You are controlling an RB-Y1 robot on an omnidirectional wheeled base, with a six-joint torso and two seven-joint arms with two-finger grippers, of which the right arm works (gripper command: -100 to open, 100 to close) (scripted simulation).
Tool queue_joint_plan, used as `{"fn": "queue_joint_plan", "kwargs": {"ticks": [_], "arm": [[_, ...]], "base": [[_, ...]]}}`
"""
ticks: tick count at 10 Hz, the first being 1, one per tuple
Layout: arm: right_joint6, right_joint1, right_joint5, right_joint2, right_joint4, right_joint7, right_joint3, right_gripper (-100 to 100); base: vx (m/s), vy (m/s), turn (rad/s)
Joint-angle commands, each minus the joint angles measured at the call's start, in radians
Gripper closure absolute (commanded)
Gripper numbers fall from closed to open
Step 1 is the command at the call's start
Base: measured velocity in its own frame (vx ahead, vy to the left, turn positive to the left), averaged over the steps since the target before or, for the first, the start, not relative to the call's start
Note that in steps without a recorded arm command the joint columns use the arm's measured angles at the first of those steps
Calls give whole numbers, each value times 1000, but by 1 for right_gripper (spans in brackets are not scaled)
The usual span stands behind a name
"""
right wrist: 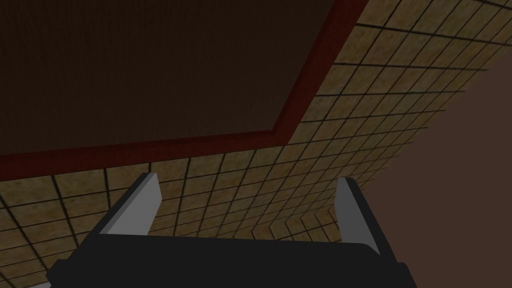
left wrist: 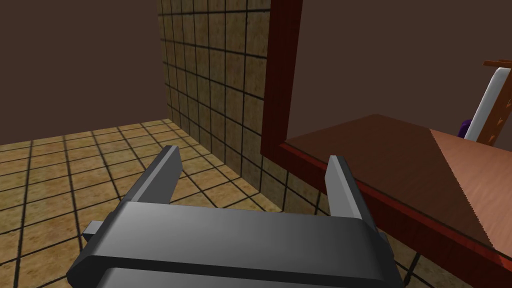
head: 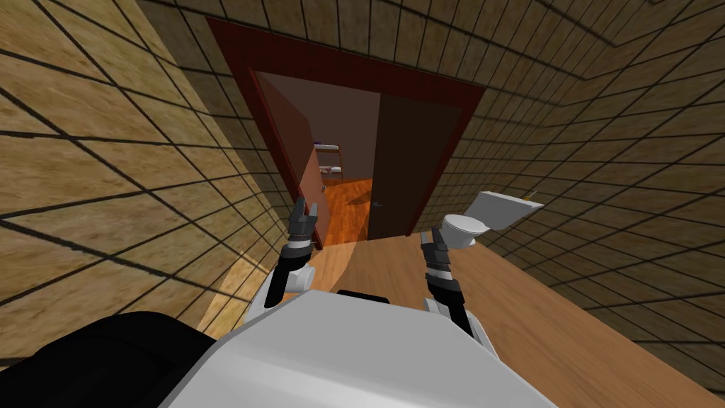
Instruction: Push the door open
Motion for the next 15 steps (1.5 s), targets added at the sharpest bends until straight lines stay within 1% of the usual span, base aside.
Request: {"fn": "queue_joint_plan", "kwargs": {"ticks": [1,3,4,6,7,8,9,11,12,13,15], "arm": [[-14,-1,14,-4,29,-7,8,-100],[-36,0,35,-9,72,-16,21,-100],[-41,0,40,-10,83,-19,25,-100],[-66,2,64,-14,132,-30,39,-100],[-73,3,70,-15,144,-32,43,-100],[-86,3,83,-17,170,-38,51,-100],[-93,4,89,-18,184,-41,55,-100],[-121,6,116,-21,239,-54,72,-100],[-128,6,123,-22,254,-57,76,-100],[-143,7,137,-23,283,-63,85,-100],[-158,8,151,-24,312,-70,93,-100]], "base": [[177,-7,-48],[199,-31,-56],[173,-22,-34],[152,-6,-68],[144,0,-38],[166,12,-68],[160,9,-50],[169,7,-69],[165,19,-51],[159,1,-61],[133,-16,-47]]}}
